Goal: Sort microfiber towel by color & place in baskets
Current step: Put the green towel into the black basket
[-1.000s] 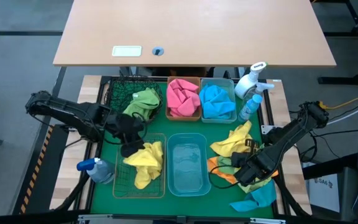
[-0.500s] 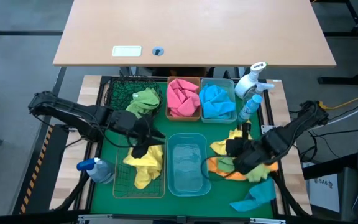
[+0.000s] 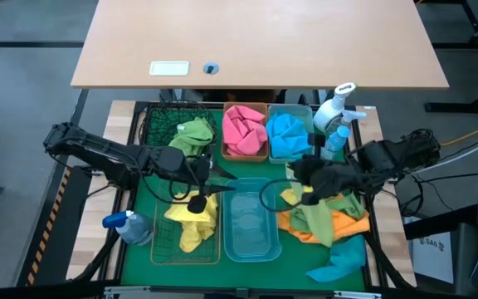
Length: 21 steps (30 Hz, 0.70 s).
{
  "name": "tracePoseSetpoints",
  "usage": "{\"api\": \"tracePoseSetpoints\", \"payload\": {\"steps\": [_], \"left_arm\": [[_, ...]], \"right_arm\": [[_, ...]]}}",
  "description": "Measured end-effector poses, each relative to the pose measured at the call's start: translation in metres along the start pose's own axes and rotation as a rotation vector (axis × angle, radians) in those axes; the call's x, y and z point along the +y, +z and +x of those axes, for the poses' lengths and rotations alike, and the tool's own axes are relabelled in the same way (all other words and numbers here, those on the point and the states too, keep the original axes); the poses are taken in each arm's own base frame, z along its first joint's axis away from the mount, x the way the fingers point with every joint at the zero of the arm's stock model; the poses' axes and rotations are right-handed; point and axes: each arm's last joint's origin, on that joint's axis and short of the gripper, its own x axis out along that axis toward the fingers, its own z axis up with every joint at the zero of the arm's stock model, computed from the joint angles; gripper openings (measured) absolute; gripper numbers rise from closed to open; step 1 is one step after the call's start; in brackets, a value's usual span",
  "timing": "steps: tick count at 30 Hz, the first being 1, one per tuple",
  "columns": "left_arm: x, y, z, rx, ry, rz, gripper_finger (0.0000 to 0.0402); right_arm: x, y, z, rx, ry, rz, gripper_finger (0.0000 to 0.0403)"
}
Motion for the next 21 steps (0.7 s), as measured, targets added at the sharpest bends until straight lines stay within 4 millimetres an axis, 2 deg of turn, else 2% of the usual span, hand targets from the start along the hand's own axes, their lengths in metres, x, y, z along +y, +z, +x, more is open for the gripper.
{"api": "tracePoseSetpoints", "payload": {"steps": [7, 12, 21], "left_arm": [[0.008, -0.007, 0.012, 0.018, 0.053, 0.0, 0.0184], [0.017, -0.011, 0.028, -0.036, 0.095, -0.012, 0.0219], [0.031, -0.022, 0.059, -0.14, 0.135, -0.027, 0.023]], "right_arm": [[-0.012, 0.017, 0.006, -0.118, 0.055, -0.026, 0.0001], [-0.016, 0.027, 0.01, -0.195, 0.066, -0.045, 0.0002], [-0.02, 0.043, 0.008, -0.345, 0.044, -0.01, 0.0002]]}}
